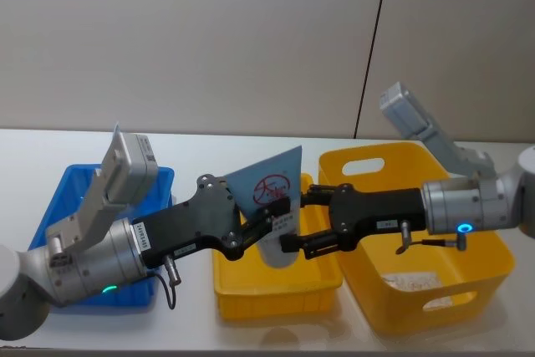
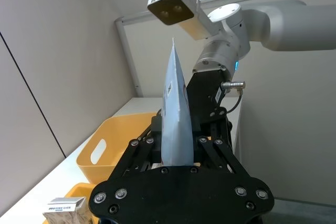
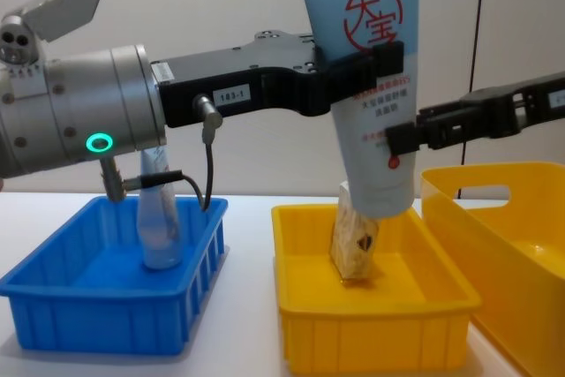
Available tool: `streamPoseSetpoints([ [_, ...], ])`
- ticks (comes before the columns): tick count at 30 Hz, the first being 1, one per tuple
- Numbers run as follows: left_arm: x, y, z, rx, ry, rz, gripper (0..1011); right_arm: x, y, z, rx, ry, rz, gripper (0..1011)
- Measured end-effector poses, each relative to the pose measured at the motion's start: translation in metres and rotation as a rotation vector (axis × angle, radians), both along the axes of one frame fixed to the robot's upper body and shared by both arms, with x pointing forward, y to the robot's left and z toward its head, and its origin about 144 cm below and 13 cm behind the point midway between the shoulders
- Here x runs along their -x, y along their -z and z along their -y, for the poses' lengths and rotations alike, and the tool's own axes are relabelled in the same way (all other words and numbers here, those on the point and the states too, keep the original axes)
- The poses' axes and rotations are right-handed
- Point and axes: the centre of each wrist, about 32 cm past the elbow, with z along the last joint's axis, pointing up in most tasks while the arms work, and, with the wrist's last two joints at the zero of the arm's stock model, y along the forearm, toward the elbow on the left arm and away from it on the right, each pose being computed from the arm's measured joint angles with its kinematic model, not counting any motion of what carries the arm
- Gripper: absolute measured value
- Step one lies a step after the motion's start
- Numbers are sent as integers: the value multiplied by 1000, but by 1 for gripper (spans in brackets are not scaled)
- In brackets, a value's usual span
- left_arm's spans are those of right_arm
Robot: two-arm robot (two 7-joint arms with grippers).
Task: Bimanual collaborative sorting of washing and personal care products
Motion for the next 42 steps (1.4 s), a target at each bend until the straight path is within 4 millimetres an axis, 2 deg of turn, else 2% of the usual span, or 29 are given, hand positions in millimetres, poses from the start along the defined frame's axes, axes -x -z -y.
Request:
streamPoseSetpoints([
  [25,0,0,0,0,0,0,259,-24,3,-24,13,-89,-20,993],
  [30,0,0,0,0,0,0,259,-26,3,-28,13,-106,-17,906],
  [31,0,0,0,0,0,0,259,-27,3,-30,13,-110,-16,832],
  [42,0,0,0,0,-2,0,259,-28,1,-35,11,-128,-13,566],
])
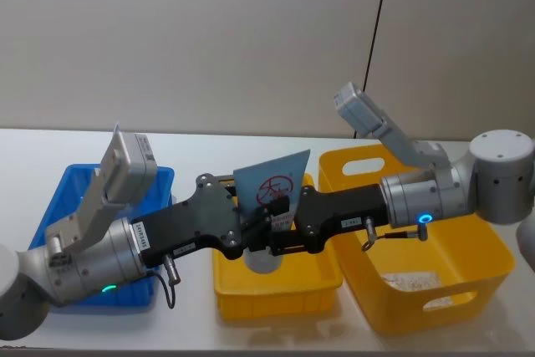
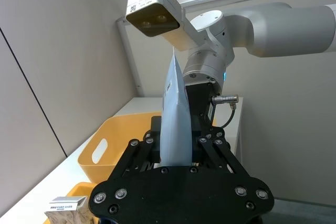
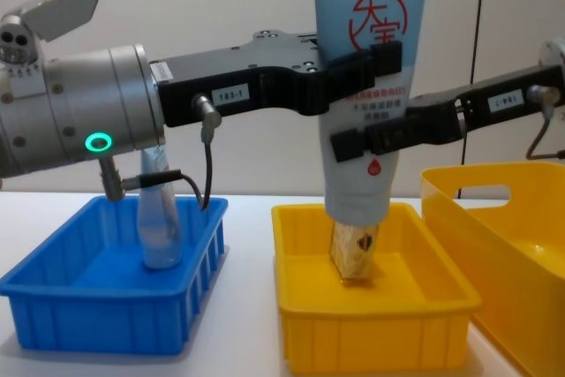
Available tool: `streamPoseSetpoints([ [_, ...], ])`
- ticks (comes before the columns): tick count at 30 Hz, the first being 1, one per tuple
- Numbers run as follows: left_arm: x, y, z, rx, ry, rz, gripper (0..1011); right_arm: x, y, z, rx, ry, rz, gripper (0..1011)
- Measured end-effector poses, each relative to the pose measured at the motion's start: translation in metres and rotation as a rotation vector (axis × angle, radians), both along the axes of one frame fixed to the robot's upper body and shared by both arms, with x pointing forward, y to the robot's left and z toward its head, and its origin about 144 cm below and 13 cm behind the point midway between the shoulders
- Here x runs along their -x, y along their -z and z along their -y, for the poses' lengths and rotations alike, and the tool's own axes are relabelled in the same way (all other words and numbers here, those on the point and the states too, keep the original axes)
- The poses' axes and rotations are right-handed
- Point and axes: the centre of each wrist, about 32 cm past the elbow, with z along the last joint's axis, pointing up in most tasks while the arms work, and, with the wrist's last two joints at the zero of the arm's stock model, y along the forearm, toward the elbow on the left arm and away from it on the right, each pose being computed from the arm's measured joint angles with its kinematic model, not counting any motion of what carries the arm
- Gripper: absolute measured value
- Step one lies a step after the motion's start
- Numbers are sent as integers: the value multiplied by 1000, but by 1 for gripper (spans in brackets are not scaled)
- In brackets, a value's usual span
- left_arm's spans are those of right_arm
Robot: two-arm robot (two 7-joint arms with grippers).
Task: Bimanual collaborative sorting of washing and personal care products
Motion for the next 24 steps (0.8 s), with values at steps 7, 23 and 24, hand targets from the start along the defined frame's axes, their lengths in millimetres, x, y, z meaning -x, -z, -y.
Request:
streamPoseSetpoints([
  [7,0,0,-1,1,-2,1,260,1,-1,-2,-3,-2,3,433],
  [23,0,0,0,1,1,0,416,4,-3,-4,-3,9,7,333],
  [24,0,0,1,1,2,0,482,4,-4,-4,-3,10,7,326],
])
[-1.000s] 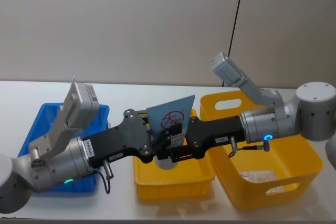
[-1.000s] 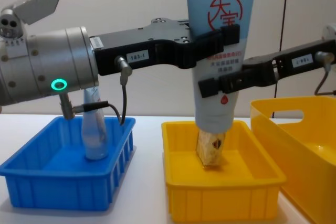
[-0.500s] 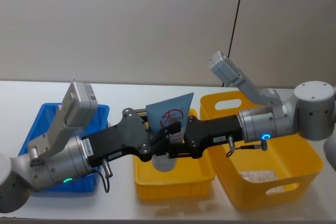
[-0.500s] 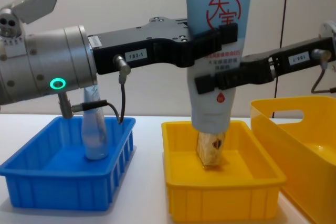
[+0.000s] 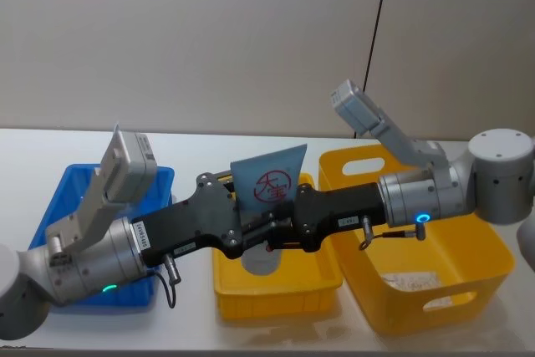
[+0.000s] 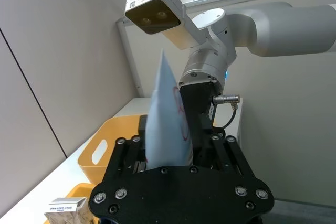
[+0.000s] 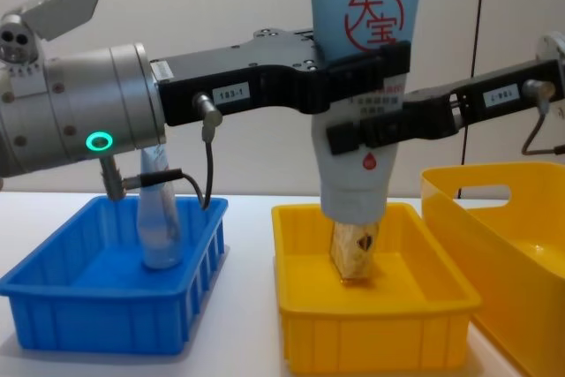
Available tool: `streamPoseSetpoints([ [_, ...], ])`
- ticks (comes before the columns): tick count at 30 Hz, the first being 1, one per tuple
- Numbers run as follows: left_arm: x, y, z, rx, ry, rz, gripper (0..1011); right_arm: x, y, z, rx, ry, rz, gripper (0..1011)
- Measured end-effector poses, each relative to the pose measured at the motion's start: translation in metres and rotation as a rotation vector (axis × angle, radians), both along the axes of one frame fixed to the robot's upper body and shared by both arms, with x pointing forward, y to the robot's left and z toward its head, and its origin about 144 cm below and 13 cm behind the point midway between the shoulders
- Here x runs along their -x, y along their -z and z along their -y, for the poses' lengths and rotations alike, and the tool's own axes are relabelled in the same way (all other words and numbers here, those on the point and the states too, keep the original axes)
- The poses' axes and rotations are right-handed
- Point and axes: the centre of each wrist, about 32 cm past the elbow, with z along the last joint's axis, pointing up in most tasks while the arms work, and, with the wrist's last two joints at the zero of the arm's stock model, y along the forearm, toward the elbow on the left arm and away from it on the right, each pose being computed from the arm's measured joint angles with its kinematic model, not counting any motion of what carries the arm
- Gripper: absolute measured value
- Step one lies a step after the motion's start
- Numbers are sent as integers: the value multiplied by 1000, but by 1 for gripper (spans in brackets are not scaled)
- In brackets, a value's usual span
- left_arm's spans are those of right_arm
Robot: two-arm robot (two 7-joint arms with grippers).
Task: Bimanual collaborative sorting of washing and personal care products
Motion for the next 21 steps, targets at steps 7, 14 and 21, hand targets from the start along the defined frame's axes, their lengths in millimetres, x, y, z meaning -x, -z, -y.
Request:
streamPoseSetpoints([
  [7,0,0,1,-2,4,-1,708,2,-1,0,1,2,-1,284],
  [14,0,0,1,-1,4,0,911,5,-2,1,2,7,1,256],
  [21,0,0,0,-2,3,0,1001,16,-2,6,-3,22,10,246],
])
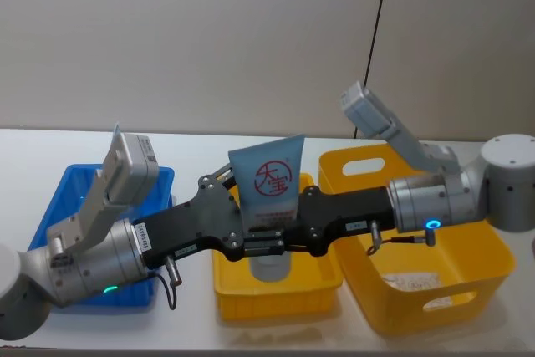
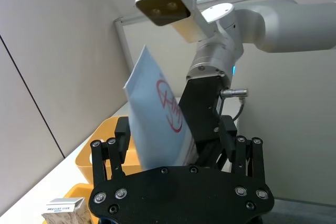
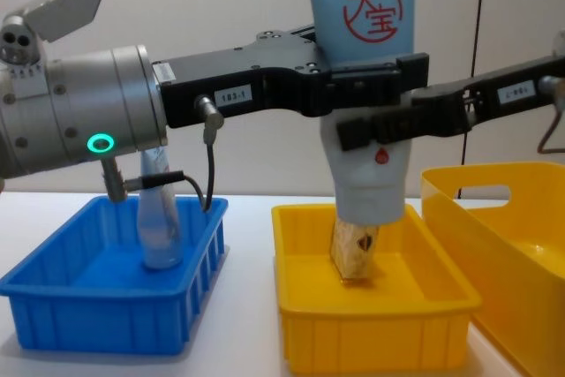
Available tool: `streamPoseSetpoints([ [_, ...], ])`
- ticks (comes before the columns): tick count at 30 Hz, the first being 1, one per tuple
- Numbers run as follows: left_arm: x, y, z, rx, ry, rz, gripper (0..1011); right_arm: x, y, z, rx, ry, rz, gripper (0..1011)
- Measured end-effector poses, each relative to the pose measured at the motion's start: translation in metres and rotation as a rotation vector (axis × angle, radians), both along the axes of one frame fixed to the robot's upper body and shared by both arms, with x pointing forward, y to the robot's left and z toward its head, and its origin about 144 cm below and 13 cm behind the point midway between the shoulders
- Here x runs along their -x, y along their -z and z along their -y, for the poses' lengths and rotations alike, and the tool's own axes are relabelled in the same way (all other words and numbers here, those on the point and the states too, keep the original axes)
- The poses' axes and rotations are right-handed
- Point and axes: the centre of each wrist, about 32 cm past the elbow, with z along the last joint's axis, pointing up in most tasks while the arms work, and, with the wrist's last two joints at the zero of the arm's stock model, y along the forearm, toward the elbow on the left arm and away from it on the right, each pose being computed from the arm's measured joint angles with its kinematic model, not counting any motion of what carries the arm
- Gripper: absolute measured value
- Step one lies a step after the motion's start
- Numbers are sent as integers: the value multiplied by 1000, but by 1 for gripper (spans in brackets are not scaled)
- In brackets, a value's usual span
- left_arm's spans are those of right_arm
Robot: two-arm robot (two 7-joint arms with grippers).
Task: Bimanual collaborative sorting of washing and personal care products
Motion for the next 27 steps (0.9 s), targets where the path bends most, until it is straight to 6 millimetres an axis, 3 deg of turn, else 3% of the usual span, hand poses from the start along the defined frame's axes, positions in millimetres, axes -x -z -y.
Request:
streamPoseSetpoints([
  [27,0,0,-1,1,-3,0,1001,58,2,37,-46,180,64,236],
])
